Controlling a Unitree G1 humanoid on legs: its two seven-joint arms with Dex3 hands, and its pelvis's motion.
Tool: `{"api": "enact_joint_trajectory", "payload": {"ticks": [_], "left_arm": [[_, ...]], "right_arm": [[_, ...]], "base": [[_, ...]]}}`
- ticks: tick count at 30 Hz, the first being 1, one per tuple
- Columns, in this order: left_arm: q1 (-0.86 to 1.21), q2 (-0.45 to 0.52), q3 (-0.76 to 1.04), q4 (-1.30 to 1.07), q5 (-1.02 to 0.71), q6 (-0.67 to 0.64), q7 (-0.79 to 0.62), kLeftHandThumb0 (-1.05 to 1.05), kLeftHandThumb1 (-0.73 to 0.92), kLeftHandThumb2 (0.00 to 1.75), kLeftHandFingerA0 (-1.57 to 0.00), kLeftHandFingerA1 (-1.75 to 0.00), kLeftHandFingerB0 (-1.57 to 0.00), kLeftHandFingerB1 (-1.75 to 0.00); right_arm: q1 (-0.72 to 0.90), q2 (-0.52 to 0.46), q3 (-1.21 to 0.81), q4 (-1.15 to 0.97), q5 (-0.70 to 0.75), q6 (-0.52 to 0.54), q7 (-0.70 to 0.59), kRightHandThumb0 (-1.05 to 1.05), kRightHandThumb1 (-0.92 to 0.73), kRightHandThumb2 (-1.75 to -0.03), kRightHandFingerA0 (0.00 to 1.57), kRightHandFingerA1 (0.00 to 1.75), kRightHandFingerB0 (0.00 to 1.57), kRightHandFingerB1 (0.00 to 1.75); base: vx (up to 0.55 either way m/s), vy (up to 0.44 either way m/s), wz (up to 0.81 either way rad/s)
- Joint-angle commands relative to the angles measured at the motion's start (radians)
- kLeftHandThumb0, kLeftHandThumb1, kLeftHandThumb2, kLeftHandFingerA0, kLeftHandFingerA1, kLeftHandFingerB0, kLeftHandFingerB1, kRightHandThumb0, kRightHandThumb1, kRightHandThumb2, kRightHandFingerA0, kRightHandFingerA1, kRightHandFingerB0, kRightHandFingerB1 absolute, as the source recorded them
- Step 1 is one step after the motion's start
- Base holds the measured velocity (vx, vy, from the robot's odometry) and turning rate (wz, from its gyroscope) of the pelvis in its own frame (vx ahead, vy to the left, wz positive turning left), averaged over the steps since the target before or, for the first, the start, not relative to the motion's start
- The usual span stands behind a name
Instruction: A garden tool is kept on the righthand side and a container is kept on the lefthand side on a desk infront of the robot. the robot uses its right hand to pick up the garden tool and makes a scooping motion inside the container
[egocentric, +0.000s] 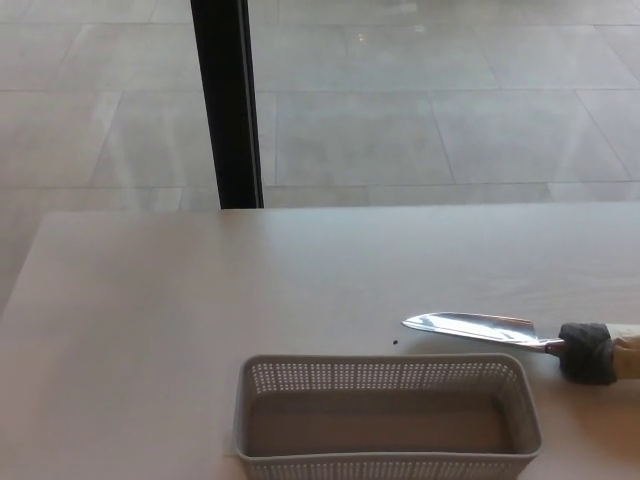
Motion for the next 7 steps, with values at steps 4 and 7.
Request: {"api": "enact_joint_trajectory", "payload": {"ticks": [4,7], "left_arm": [[0.006,0.013,0.027,-0.007,-0.027,-0.014,-0.037,-0.18,-0.31,0.75,-1.04,-1.09,-0.98,-1.04],[0.002,0.009,0.031,-0.002,-0.028,-0.001,-0.018,-0.18,-0.3,0.75,-1.07,-1.1,-1.01,-1.05]], "right_arm": [[-0.034,0.427,-0.313,0.288,0.394,-0.141,-0.234,-0.76,-0.72,-0.68,0.0,0.91,0.0,0.5],[-0.033,0.454,-0.348,0.324,0.451,-0.149,-0.139,-0.89,-0.53,-0.98,0.0,0.64,0.0,0.46]], "base": [[0.0,0.0,0.0],[0.0,0.0,0.0]]}}
